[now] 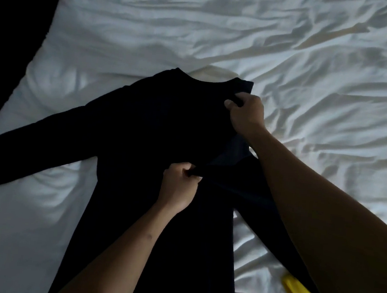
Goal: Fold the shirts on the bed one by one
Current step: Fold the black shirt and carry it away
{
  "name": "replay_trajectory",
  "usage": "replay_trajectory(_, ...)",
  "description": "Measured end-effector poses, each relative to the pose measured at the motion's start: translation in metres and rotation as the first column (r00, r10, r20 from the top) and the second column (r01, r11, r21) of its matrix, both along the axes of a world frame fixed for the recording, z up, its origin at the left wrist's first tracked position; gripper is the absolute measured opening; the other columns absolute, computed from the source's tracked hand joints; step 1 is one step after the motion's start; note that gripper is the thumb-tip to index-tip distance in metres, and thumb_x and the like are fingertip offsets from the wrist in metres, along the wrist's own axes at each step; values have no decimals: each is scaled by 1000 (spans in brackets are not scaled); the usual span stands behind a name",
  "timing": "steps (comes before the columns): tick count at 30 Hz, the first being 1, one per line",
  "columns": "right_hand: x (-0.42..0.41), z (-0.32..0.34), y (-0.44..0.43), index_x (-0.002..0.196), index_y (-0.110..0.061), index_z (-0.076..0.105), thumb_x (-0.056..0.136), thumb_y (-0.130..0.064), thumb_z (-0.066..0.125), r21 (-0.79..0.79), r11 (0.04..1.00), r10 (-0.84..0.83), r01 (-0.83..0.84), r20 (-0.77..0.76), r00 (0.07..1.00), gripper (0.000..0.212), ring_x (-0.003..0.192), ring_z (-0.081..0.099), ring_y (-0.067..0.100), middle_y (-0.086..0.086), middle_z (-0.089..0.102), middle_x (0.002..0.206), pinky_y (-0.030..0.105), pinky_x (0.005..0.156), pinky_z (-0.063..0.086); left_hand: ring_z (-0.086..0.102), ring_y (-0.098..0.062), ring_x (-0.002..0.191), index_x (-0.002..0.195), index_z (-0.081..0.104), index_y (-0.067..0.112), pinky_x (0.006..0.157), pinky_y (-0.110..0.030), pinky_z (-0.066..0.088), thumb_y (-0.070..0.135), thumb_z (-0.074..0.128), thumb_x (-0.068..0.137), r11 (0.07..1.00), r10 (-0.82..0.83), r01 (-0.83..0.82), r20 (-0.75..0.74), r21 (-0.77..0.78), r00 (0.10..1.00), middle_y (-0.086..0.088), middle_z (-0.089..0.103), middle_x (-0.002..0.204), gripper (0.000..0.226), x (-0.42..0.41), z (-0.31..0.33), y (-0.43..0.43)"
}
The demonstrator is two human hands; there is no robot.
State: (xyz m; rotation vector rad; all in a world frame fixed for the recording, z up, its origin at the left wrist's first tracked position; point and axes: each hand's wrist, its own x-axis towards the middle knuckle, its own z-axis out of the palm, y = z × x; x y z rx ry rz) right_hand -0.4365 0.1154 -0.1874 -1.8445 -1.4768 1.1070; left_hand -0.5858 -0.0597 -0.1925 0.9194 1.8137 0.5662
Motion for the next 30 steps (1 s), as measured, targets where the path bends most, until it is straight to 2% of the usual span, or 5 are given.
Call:
replay_trajectory(5, -20, -23, -42, 151, -14, 48, 94, -26, 67, 79, 992, 68, -100, 332, 941, 61, 141, 40, 33, 10, 46, 153, 50, 116, 34, 75, -11, 84, 93, 80, 17, 65, -24, 57, 11, 73, 95, 988, 57, -32, 168, -148, 984, 2, 79, 89, 9, -19, -27, 11)
replay_trajectory(12, -31, -43, -223, 115, -11, 69, 94, -21, 62, 316, 922, 85, -224, 399, 913, 24, 101, 54, 34, 11, 61, 112, 51, 83, 48, 71, -23, 77, 101, 73, 12, 63, -32, 57, -5, 61, 96, 966, 98, 1, 367, -259, 925, -7, 74, 88, 22, -35, -52, 18)
replay_trajectory(17, -37, -41, -326, 141, -9, 59, 98, -43, 53, 101, 934, 229, -344, 571, 789, 56, 116, 54, 31, 10, 59, 134, 48, 97, 46, 78, -22, 85, 97, 76, 14, 68, -33, 60, -2, 73, 91, 961, 78, 34, 385, -274, 920, -6, 80, 89, 17, -41, -57, 24)
replay_trajectory(27, -27, -21, -398, 142, 2, 52, 71, -20, 72, -72, 969, 211, -236, 736, 643, 78, 94, 57, 40, 20, 56, 112, 50, 73, 53, 76, -21, 92, 106, 73, 11, 63, -27, 60, 3, 73, 94, 992, 22, 18, 315, -123, 949, -7, 77, 102, 14, -30, -61, 12)
replay_trajectory(30, -27, -8, -420, 137, -1, 54, 71, -19, 71, -109, 980, 190, -165, 752, 631, 71, 89, 58, 36, 17, 54, 109, 45, 65, 54, 74, -22, 103, 117, 71, 8, 75, -32, 63, 11, 76, 94, 997, 29, -8, 276, -76, 961, -5, 75, 108, 24, -28, -57, 5)
